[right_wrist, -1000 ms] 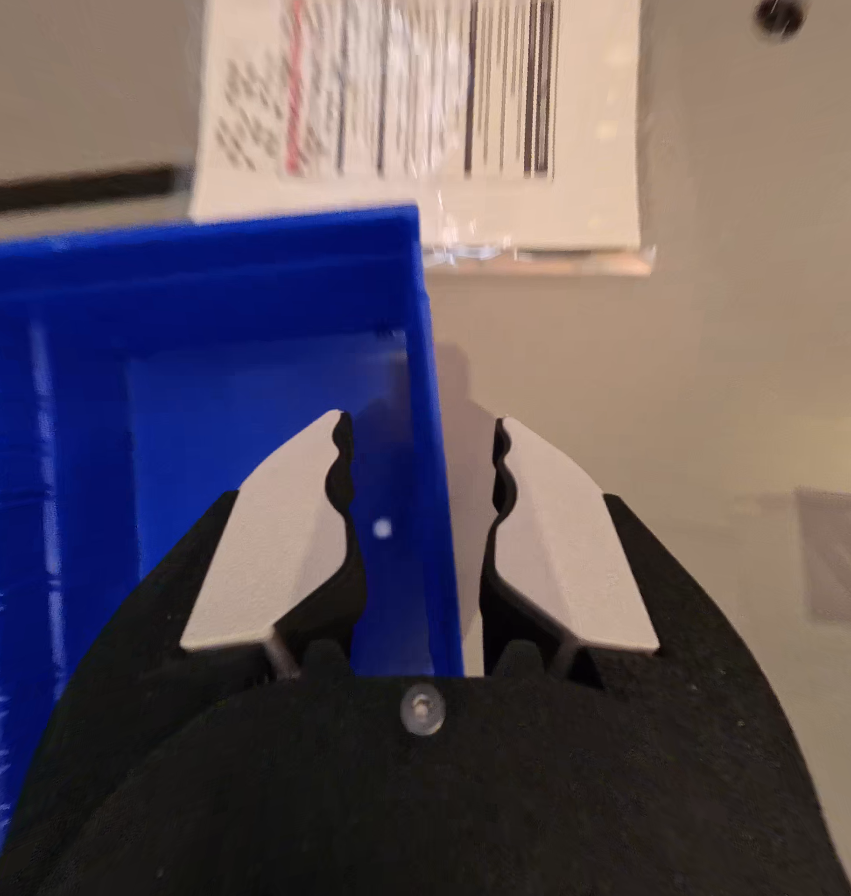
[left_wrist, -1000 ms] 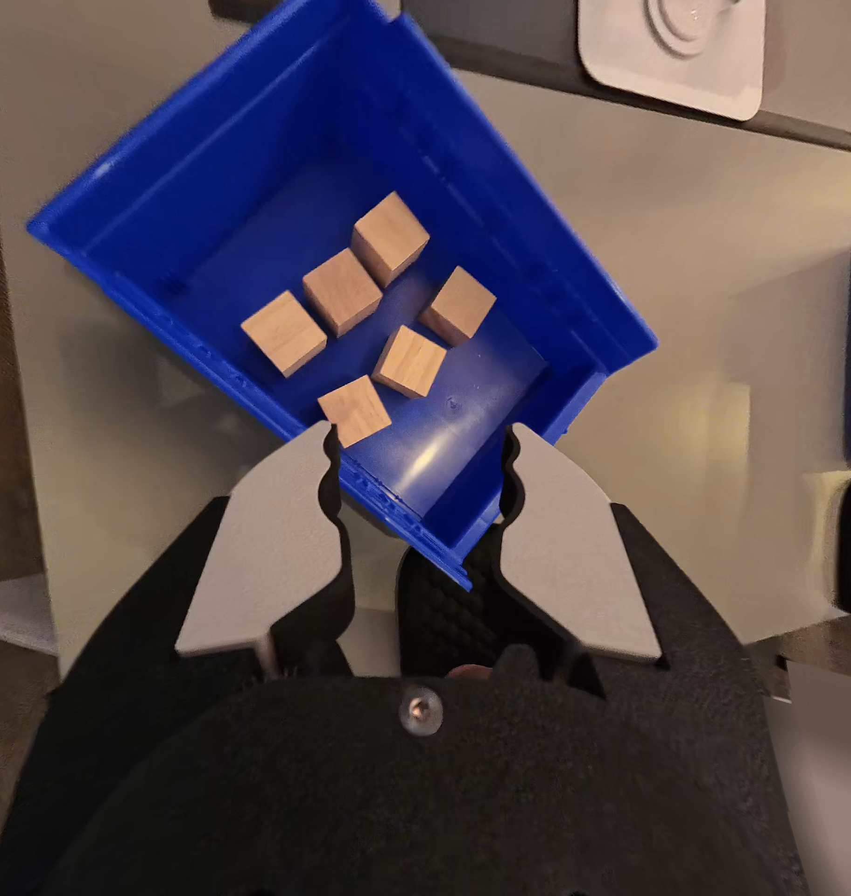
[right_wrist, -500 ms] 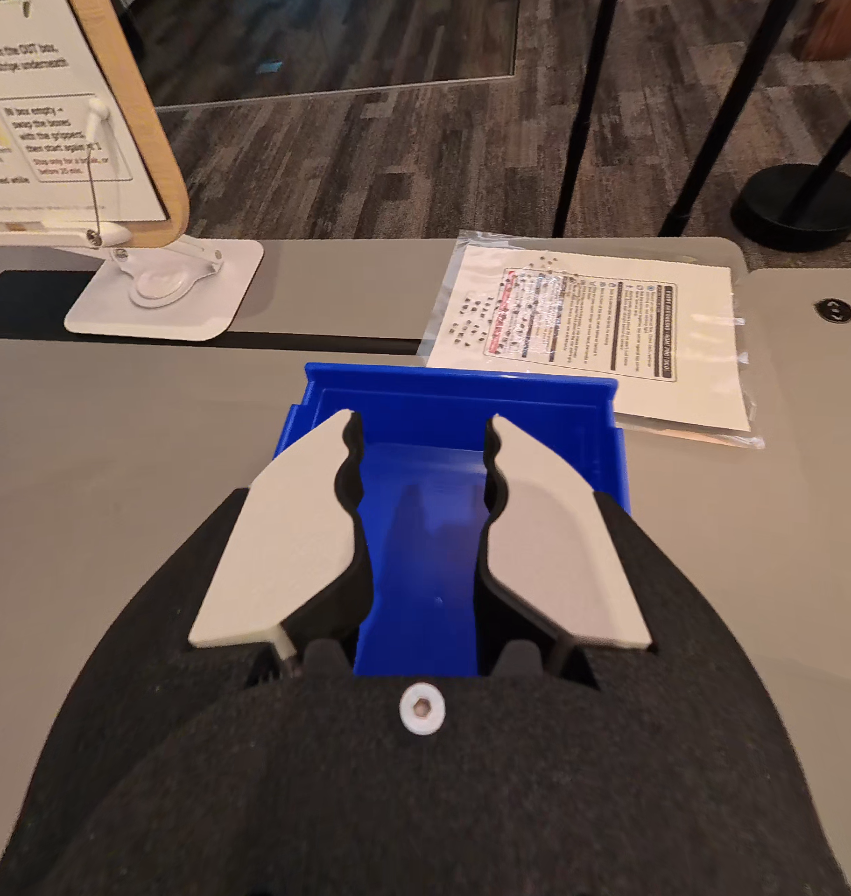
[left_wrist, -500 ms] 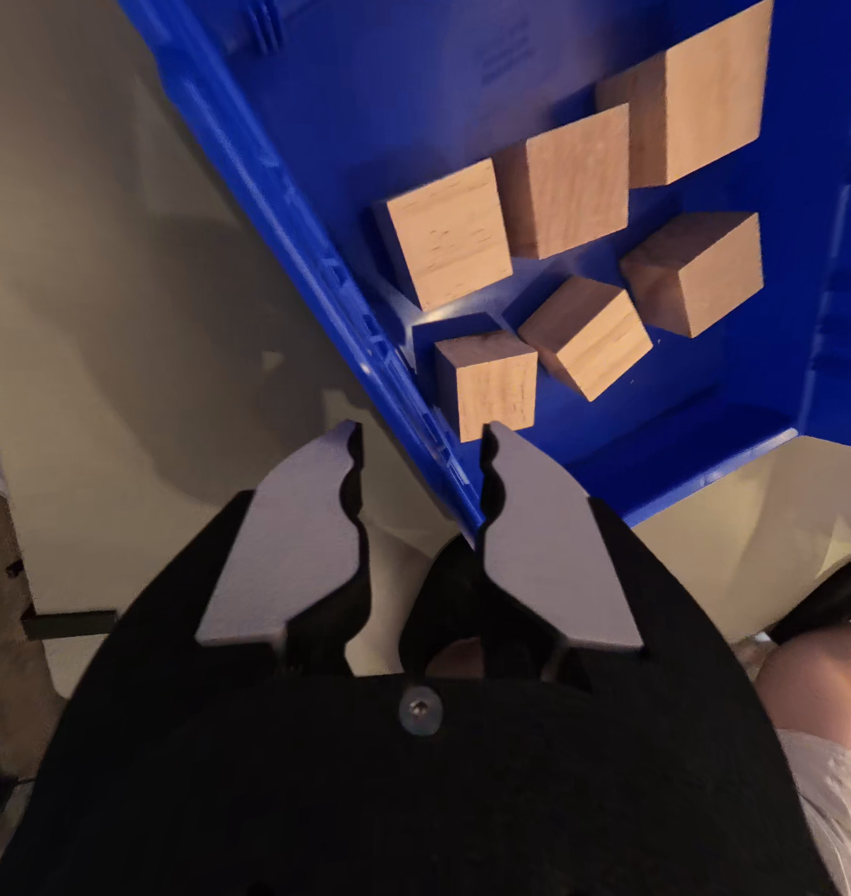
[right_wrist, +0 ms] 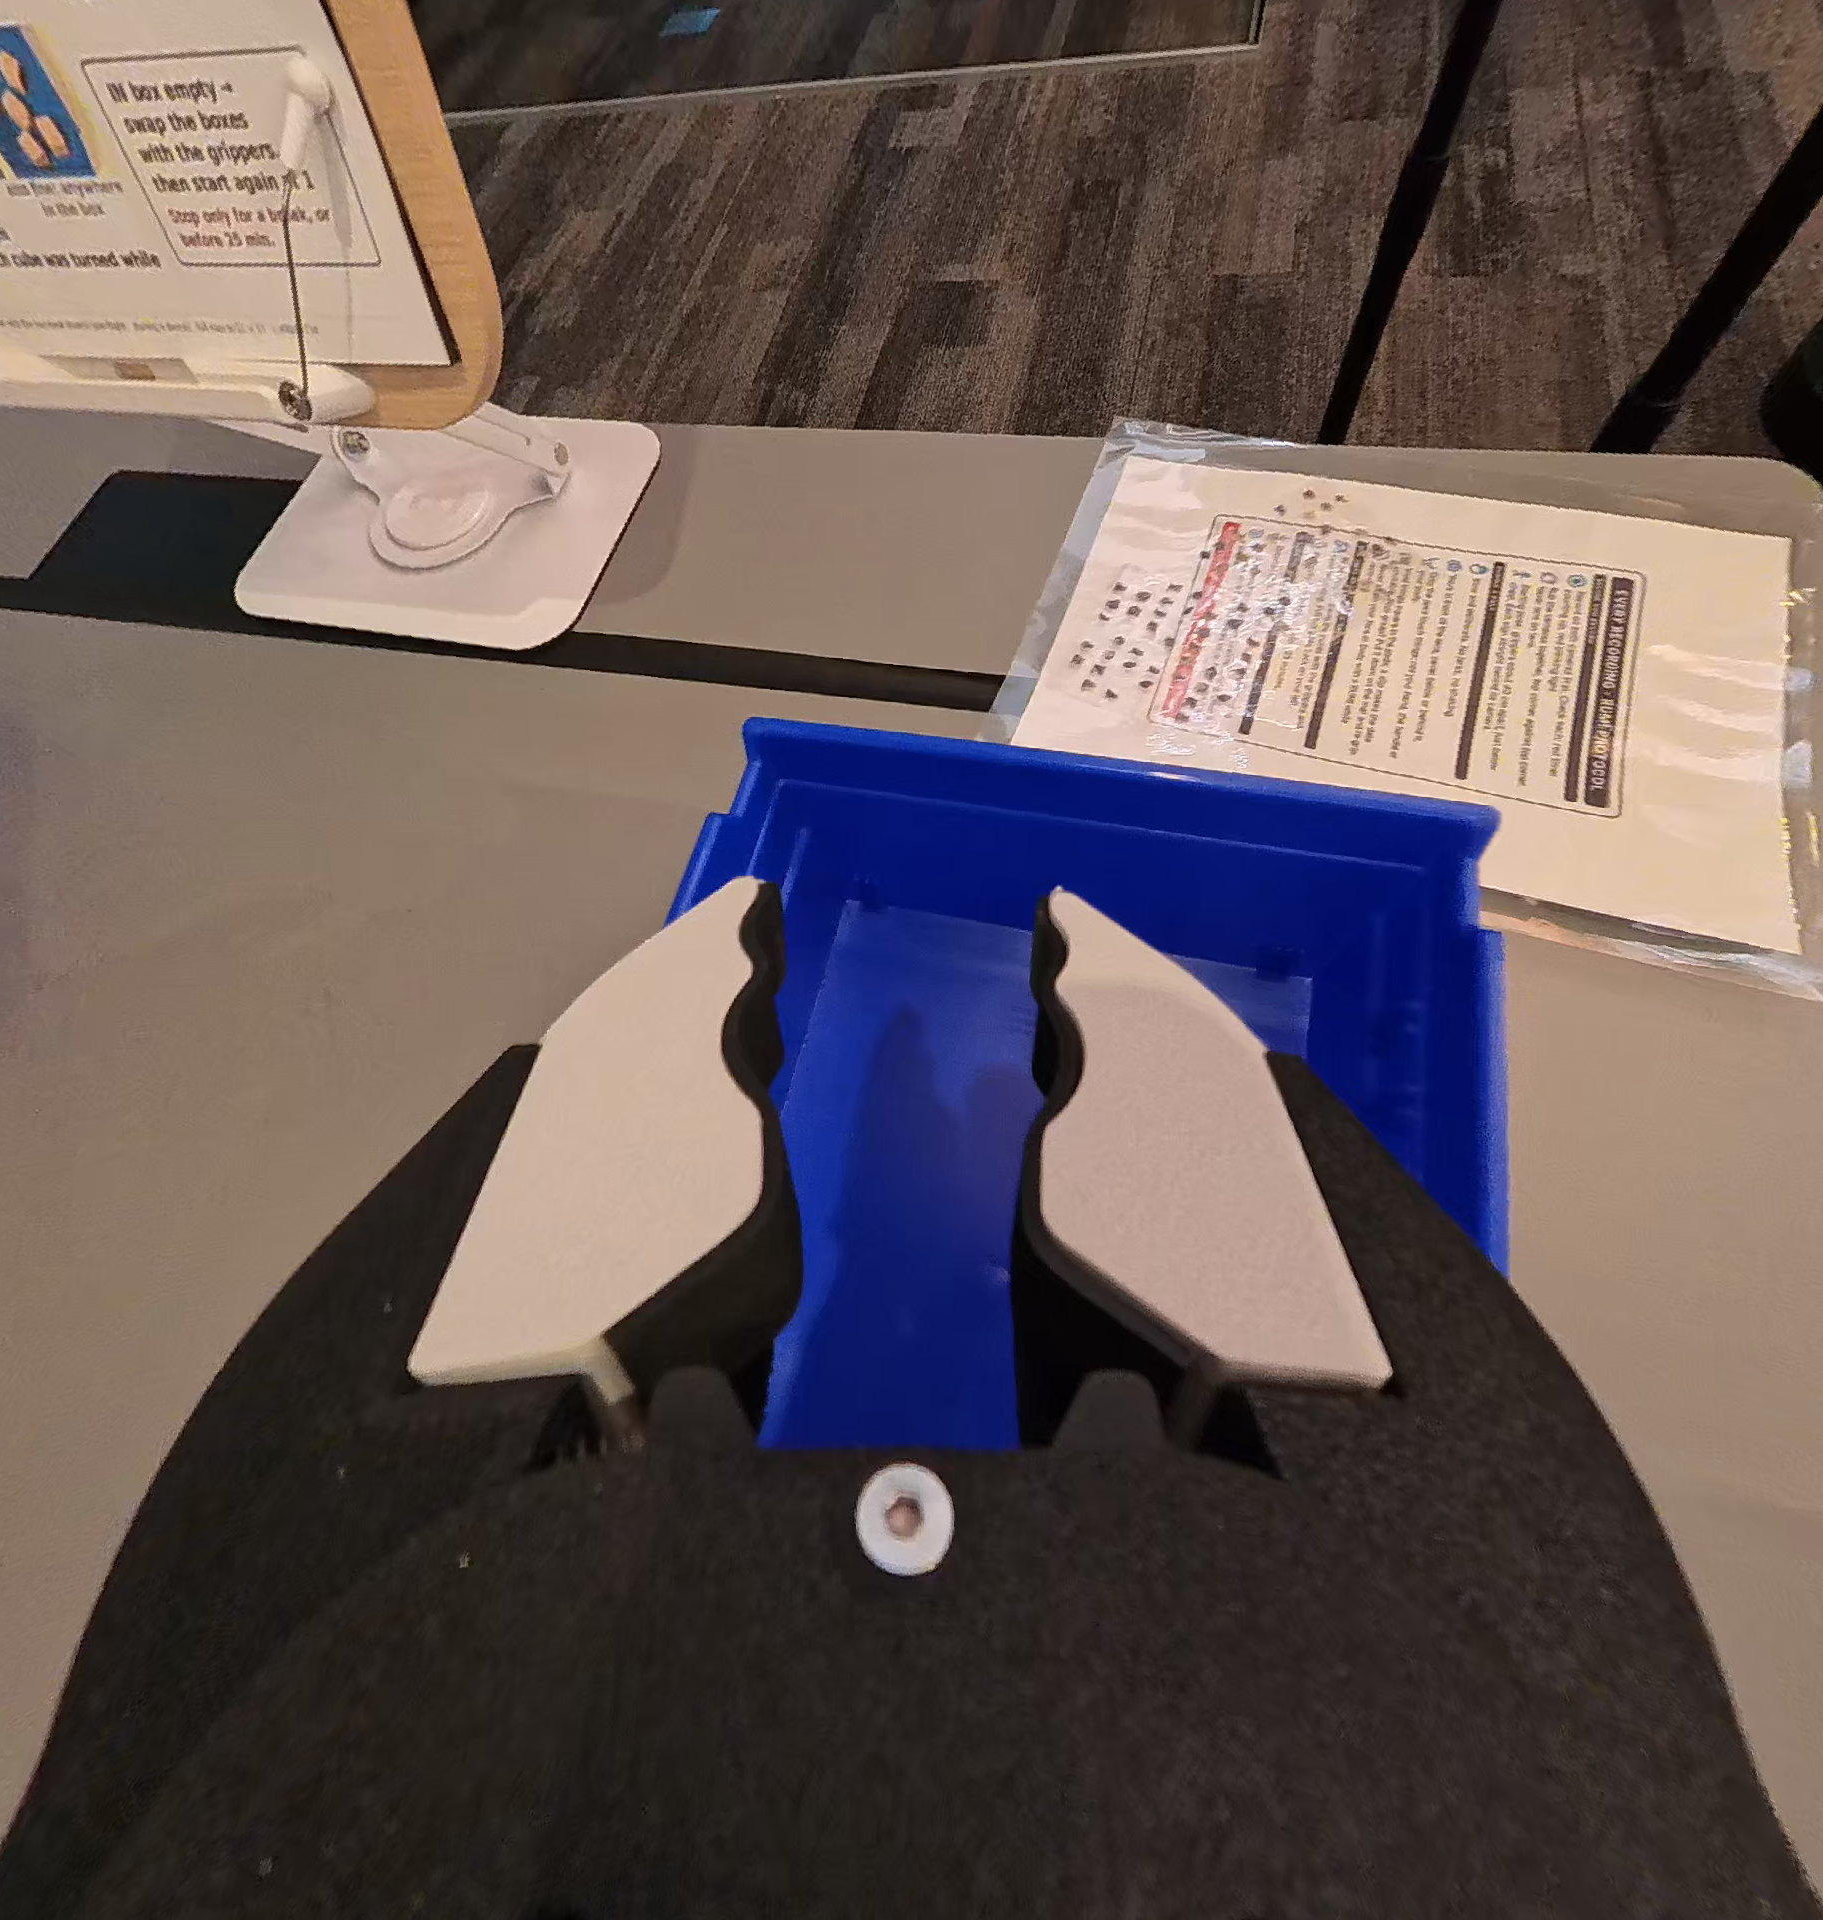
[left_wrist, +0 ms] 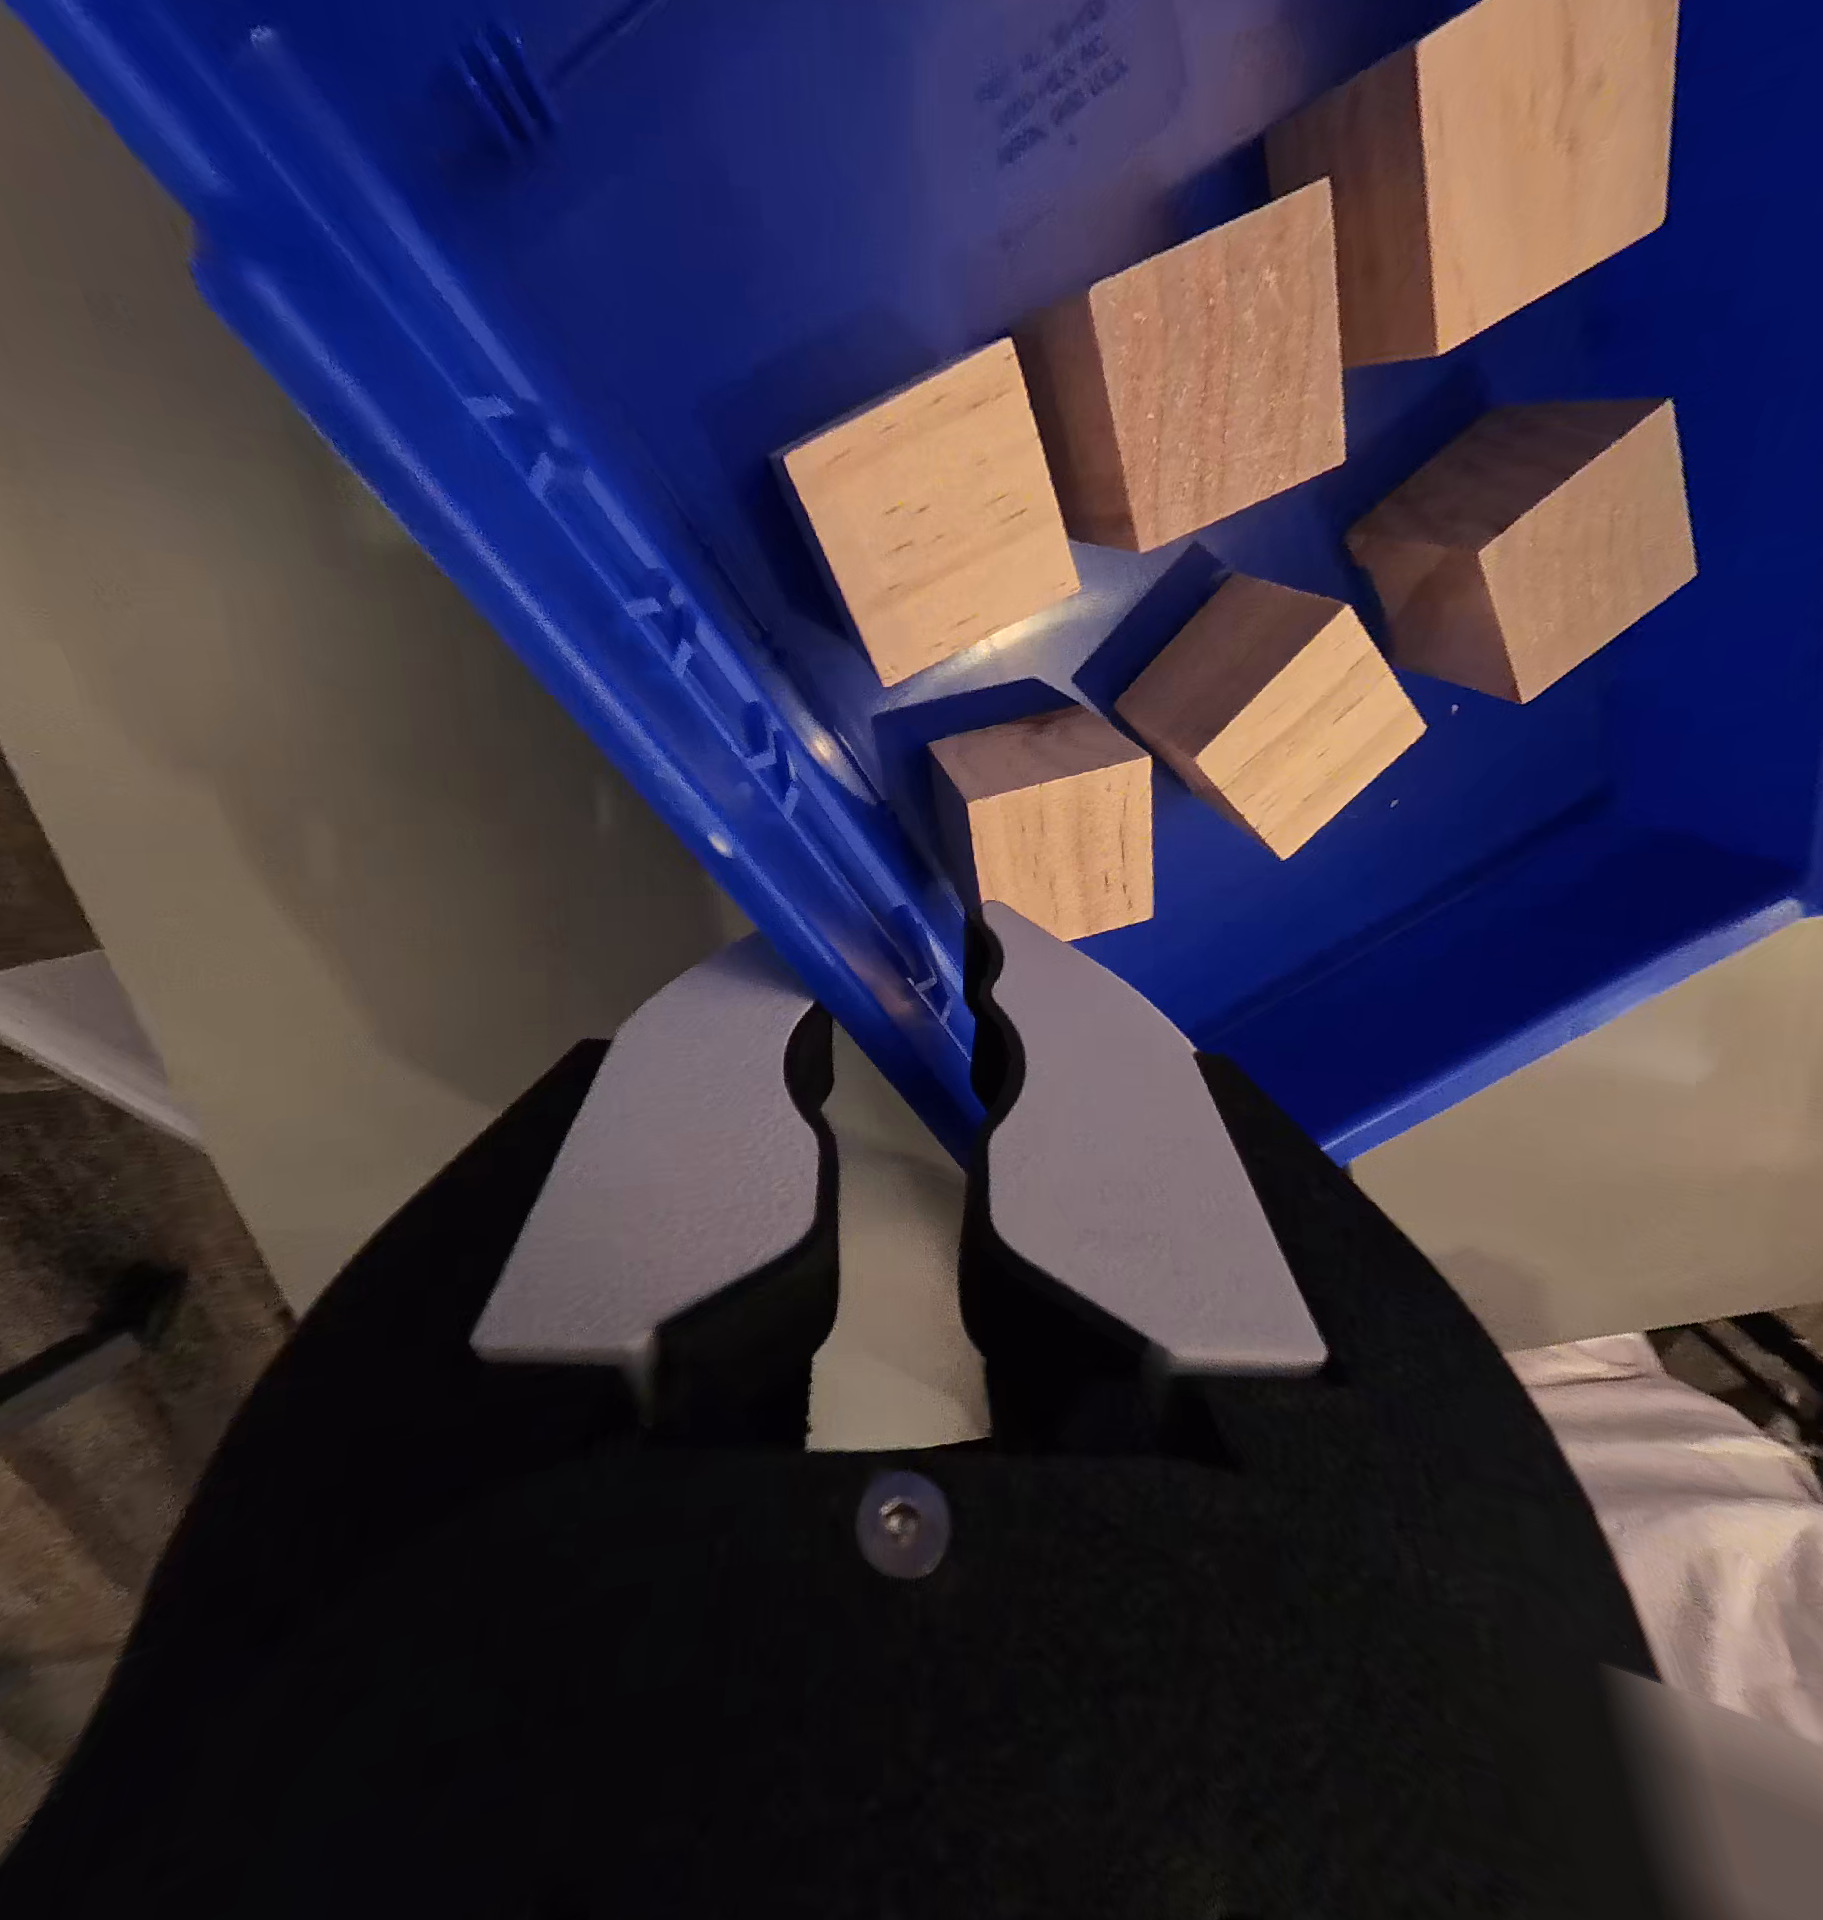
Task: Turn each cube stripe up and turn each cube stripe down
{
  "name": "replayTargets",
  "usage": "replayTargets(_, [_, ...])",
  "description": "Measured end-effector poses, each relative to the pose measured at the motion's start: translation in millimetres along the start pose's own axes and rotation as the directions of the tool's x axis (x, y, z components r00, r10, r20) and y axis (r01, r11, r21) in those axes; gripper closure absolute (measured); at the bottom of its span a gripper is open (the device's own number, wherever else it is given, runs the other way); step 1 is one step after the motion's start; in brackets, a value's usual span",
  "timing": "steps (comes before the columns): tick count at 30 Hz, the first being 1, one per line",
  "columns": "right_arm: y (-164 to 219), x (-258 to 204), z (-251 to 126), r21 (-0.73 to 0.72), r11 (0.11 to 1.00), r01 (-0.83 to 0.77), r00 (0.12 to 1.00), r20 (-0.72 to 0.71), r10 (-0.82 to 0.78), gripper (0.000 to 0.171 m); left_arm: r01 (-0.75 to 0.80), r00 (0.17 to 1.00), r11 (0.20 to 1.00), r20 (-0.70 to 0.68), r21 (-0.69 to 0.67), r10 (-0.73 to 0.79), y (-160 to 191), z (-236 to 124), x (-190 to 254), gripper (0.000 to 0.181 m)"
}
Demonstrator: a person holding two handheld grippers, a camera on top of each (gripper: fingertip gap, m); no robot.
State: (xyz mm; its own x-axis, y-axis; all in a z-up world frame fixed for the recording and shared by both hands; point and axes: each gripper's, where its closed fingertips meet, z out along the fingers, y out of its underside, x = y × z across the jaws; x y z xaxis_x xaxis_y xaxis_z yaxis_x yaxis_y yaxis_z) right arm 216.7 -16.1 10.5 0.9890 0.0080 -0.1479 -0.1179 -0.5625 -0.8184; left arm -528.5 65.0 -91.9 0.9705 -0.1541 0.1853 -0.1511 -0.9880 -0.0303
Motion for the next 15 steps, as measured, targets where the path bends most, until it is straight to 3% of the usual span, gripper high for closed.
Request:
replayTargets(5, [8, -4, 11, -0.050, 0.998, 0.025, 1.000, -0.003, -0.025, 0.126, -0.106, 0.986, 0.994, 0.126, -0.036, 0.110, -10, -3, -10, 0.159])
replayTargets(9, [13, -7, 17, -0.085, 0.995, 0.047, 0.999, 0.000, -0.048, 0.126, -0.282, 0.913, 0.957, 0.289, -0.064, 0.289, -23, -9, -18, 0.157])
replayTargets(15, [21, -10, 26, -0.131, 0.988, 0.076, 0.997, 0.002, -0.077, 0.126, -0.401, 0.860, 0.913, 0.316, -0.069, 0.401, -35, -10, -13, 0.159])
